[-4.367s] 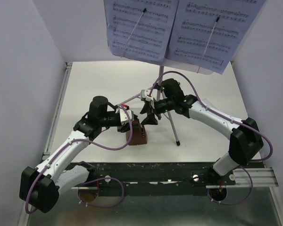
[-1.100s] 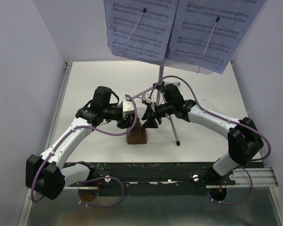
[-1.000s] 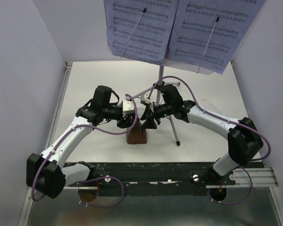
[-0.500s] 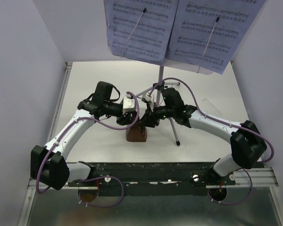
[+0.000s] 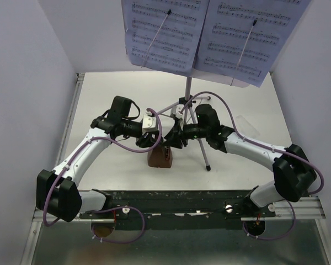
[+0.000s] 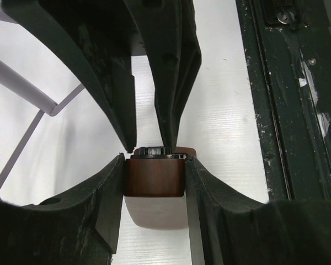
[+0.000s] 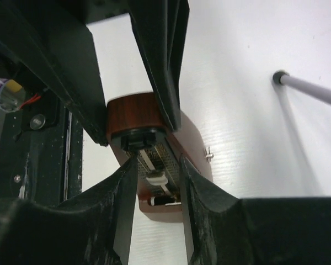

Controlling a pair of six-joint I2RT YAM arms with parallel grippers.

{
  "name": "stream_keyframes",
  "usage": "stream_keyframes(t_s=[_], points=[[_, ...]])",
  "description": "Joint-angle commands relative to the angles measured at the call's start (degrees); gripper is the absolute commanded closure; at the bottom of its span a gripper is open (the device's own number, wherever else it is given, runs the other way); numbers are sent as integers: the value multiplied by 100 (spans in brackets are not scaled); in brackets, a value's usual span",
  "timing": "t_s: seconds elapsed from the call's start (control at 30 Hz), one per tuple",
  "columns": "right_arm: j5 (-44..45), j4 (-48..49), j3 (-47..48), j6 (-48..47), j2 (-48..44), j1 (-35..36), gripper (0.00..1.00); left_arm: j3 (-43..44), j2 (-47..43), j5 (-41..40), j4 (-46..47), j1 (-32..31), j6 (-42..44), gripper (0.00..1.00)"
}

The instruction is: Set up the instrument practice props

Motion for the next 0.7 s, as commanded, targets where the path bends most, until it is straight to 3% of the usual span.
stream_keyframes(t_s=[0.0, 0.17, 0.33, 0.47, 0.6, 0.67], points=[[-968, 619, -2, -346, -198, -48, 55, -222, 174, 334, -741, -26, 61, 59], [-1224, 408, 86, -497, -40, -48, 62, -205, 200, 361, -723, -17, 52, 59], [-1243, 215, 165, -523, 39, -48, 76, -196, 192, 352, -732, -17, 52, 59], [-909, -84, 288, -602, 145, -48, 90, -205, 192, 343, -732, -17, 52, 59], [-505, -112, 341, -454, 224, -48, 100, -222, 183, 352, -749, -17, 61, 59], [-338, -111, 358, -322, 250, -48, 100, -222, 148, 361, -749, -8, 69, 59]])
